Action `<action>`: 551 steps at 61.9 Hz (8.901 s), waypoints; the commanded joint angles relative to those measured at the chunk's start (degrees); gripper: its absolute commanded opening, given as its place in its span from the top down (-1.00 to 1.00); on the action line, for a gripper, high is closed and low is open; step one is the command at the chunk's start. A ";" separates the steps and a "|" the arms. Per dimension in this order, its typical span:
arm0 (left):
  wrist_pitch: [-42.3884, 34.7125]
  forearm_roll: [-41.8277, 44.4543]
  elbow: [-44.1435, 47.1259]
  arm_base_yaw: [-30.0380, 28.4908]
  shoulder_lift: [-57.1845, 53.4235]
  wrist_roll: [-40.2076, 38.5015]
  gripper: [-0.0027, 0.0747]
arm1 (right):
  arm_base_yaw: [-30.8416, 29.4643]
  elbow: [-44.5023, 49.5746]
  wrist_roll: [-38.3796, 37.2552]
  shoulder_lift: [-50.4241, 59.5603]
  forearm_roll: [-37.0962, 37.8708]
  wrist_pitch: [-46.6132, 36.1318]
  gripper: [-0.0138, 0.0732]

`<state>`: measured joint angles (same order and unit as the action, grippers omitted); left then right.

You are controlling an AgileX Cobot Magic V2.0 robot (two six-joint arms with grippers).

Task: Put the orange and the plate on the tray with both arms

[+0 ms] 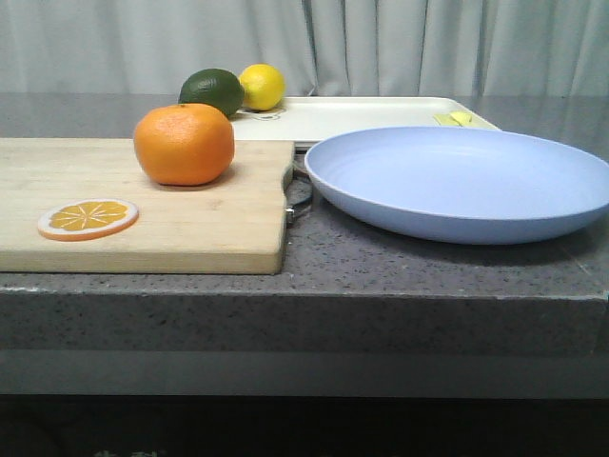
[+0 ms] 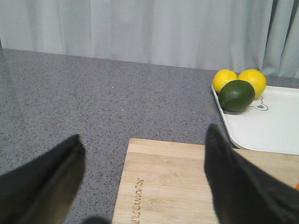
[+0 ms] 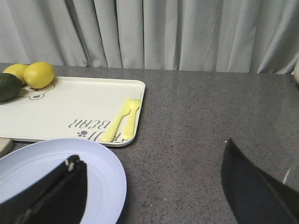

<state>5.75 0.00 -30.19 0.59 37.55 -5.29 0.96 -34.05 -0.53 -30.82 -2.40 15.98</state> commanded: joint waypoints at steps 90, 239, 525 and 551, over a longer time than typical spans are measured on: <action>47.10 -2.42 -59.38 31.61 56.64 0.02 -0.78 | -0.25 -2.15 0.53 -0.45 -0.12 -4.86 -0.80; 36.54 -4.09 -76.46 49.44 72.74 1.62 -0.54 | -0.25 -2.15 0.53 -0.45 -0.12 -5.89 -0.80; 25.57 4.92 4.44 10.30 -31.43 -4.69 0.98 | 0.67 -41.63 1.02 -52.30 -18.00 31.07 0.83; 25.57 4.92 4.44 10.30 -31.43 -4.69 0.98 | 0.67 -70.34 2.04 -71.49 -20.70 36.11 0.84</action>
<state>36.08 5.09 -24.38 11.16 5.54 -9.51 1.94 -96.26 1.29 -100.32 -20.33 53.20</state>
